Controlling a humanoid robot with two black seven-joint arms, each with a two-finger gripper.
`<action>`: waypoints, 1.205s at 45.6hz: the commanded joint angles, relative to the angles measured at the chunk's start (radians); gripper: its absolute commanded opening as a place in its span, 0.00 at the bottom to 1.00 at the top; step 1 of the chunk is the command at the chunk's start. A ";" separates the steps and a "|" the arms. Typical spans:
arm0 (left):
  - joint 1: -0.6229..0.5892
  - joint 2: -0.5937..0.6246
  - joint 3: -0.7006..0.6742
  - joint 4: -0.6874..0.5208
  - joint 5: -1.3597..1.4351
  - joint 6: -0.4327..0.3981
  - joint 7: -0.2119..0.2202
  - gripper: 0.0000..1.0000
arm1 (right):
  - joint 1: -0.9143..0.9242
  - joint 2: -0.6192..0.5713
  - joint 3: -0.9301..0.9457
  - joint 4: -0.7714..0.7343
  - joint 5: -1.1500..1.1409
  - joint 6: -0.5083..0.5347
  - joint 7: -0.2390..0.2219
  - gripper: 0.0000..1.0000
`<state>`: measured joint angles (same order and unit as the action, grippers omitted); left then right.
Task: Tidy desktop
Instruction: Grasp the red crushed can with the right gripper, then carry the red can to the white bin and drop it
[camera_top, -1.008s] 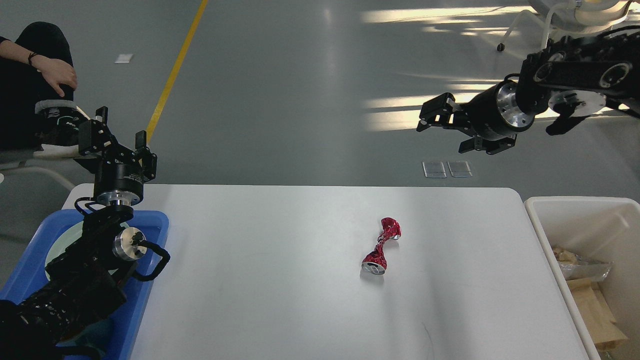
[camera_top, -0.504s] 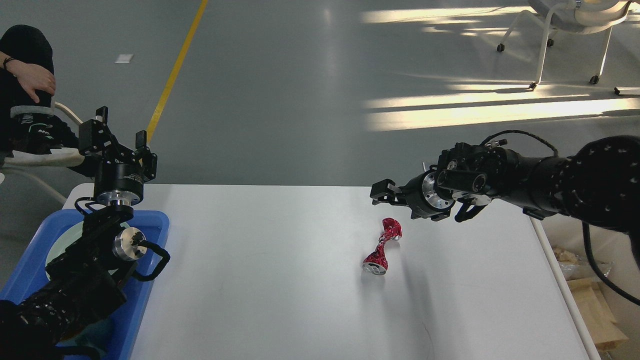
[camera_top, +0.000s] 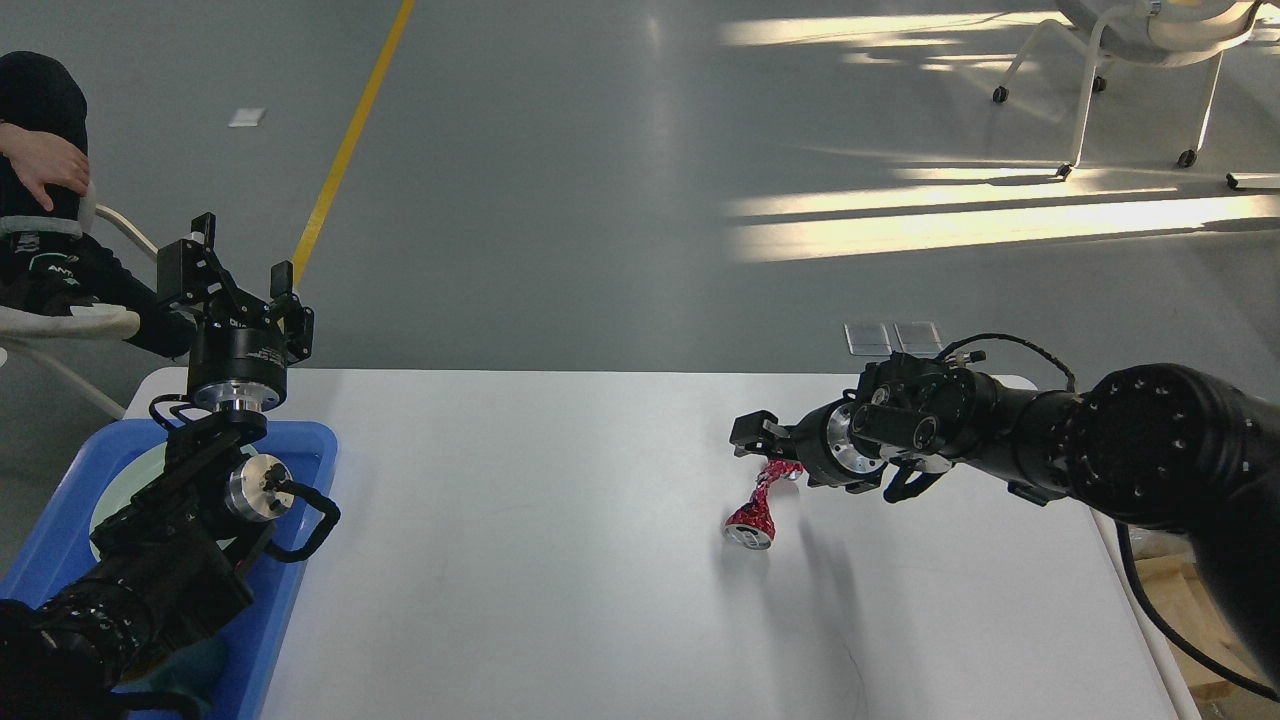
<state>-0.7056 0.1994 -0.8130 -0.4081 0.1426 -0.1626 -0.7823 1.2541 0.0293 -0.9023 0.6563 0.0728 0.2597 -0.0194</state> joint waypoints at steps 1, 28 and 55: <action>0.000 0.000 0.000 0.000 0.000 0.000 0.000 0.97 | -0.030 0.038 -0.012 0.000 -0.007 -0.068 -0.001 1.00; 0.000 0.000 0.000 0.000 0.000 0.000 0.000 0.97 | -0.099 0.075 -0.076 -0.050 -0.015 -0.157 -0.007 0.32; 0.000 0.000 0.000 0.000 0.000 0.000 0.000 0.97 | 0.347 -0.325 -0.056 0.391 -0.016 -0.082 -0.014 0.00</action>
<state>-0.7056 0.1991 -0.8130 -0.4078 0.1426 -0.1626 -0.7823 1.4839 -0.1848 -0.9581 0.9599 0.0580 0.1615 -0.0372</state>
